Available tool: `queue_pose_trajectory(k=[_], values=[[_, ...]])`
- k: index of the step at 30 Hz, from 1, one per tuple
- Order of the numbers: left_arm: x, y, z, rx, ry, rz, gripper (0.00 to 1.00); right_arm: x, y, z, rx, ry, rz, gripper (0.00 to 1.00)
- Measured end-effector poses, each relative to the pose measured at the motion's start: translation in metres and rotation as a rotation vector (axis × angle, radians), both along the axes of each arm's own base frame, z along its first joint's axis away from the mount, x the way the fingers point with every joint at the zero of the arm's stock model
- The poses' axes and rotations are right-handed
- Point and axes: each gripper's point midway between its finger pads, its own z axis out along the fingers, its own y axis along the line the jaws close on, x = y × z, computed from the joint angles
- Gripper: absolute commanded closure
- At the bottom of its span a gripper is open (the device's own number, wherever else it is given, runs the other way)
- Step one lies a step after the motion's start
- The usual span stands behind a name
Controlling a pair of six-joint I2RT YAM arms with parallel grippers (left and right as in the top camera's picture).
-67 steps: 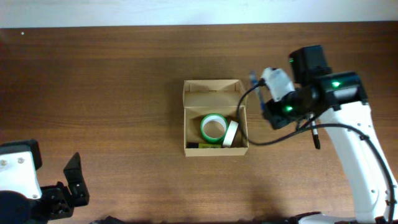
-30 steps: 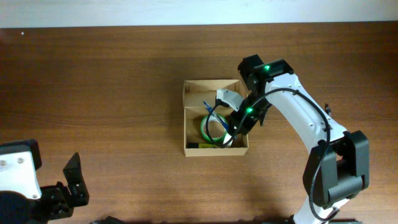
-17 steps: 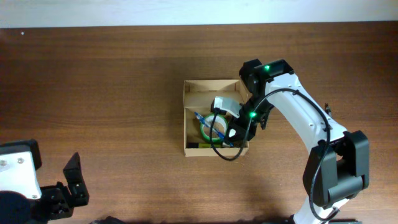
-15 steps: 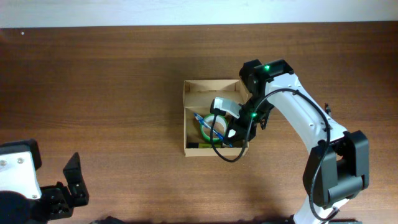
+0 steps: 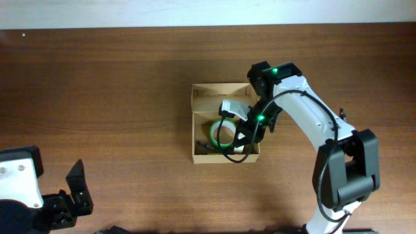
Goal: Pack container
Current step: 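Carry the blue pen over the box and lower it in, then lift the right gripper out of the box and move to the markers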
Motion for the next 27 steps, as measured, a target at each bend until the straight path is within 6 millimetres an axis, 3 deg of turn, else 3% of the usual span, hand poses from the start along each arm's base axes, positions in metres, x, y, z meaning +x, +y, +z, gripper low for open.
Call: queue_pose_trajectory(k=[11, 15, 17, 21, 23, 25, 27], values=[[0.000, 0.000, 0.000, 0.000, 0.000, 0.000, 0.00, -0.006, -0.005, -0.005, -0.055, 0.066, -0.042, 0.85], [0.000, 0.000, 0.000, 0.000, 0.000, 0.000, 0.00, -0.006, -0.009, -0.001, -0.095, 0.079, -0.072, 0.80], [0.000, 0.000, 0.000, 0.000, 0.000, 0.000, 0.01, 0.009, -0.010, 0.009, -0.129, 0.031, -0.112, 0.77], [0.000, 0.000, 0.000, 0.000, 0.000, 0.000, 0.00, 0.049, -0.021, 0.042, -0.227, -0.135, -0.239, 0.58], [0.000, 0.000, 0.000, 0.000, 0.000, 0.000, 0.00, 0.072, -0.034, 0.065, -0.313, -0.243, -0.355, 0.47], [0.000, 0.000, 0.000, 0.000, 0.000, 0.000, 0.00, 0.091, -0.050, 0.085, -0.393, -0.338, -0.473, 0.30], [0.000, 0.000, 0.000, 0.001, 0.001, 0.000, 0.01, 0.104, -0.069, 0.101, -0.467, -0.413, -0.577, 0.24]])
